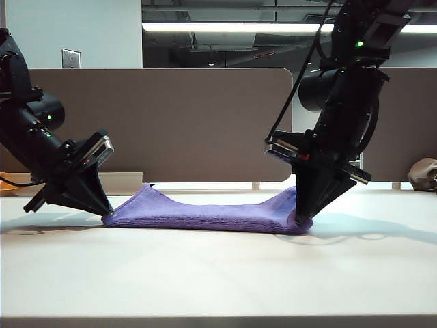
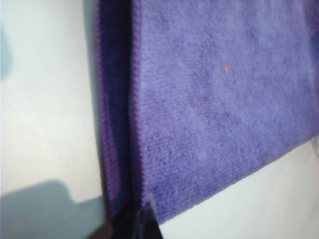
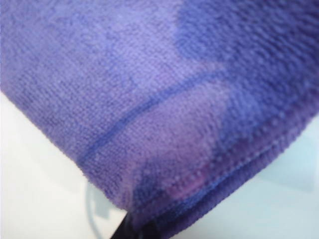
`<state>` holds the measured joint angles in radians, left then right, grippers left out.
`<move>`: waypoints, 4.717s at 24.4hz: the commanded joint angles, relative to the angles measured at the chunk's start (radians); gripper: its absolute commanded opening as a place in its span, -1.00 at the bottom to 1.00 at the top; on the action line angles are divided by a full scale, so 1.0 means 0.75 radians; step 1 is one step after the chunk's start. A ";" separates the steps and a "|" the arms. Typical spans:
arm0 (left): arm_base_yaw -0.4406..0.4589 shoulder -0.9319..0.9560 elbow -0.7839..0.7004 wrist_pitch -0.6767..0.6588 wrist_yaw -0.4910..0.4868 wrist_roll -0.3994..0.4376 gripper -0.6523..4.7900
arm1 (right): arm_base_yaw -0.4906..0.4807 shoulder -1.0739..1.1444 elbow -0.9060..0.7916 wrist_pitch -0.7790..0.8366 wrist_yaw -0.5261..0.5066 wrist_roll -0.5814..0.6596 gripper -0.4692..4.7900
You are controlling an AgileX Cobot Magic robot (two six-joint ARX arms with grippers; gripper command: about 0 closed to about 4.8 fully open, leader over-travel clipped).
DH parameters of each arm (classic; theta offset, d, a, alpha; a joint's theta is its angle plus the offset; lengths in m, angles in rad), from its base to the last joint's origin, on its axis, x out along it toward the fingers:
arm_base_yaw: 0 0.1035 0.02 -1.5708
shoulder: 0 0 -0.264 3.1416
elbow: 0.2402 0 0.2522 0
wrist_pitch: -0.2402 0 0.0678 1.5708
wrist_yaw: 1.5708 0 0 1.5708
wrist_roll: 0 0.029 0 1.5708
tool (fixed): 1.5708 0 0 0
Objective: Fold the bottom of the cloth upward, then fold it vertically to form a square shape.
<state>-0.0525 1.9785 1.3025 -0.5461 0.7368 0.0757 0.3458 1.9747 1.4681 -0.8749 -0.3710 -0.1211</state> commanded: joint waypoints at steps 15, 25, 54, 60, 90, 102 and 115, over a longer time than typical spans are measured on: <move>0.001 -0.024 0.004 -0.279 -0.024 0.183 -0.78 | 0.036 -0.008 0.005 -0.233 -0.025 -0.132 -0.79; 0.000 -0.163 -0.002 -0.302 -0.025 0.209 -0.78 | 0.044 -0.072 -0.002 -0.246 -0.034 -0.146 -0.79; -0.099 -0.572 -0.566 -0.165 -0.020 0.203 -0.78 | 0.060 -0.445 -0.548 -0.024 -0.072 -0.108 -0.83; -0.099 -0.657 -0.571 -0.167 -0.019 0.203 -0.78 | 0.077 -0.529 -0.576 -0.010 -0.067 -0.095 -0.83; -0.102 -0.658 -0.570 0.098 0.299 0.082 -0.78 | 0.076 -0.529 -0.577 0.124 -0.121 0.217 0.07; -0.106 -0.657 -0.570 0.246 0.196 -0.035 -0.78 | 0.075 -0.528 -0.577 0.096 0.071 0.268 0.07; -0.106 -0.657 -0.570 0.284 0.190 -0.086 -0.78 | 0.071 -0.500 -0.577 0.155 0.078 0.372 0.07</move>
<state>-0.1303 1.4883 0.8764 -0.3397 0.8742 0.0219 0.3985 1.5940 1.0321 -0.7715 -0.3138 0.1478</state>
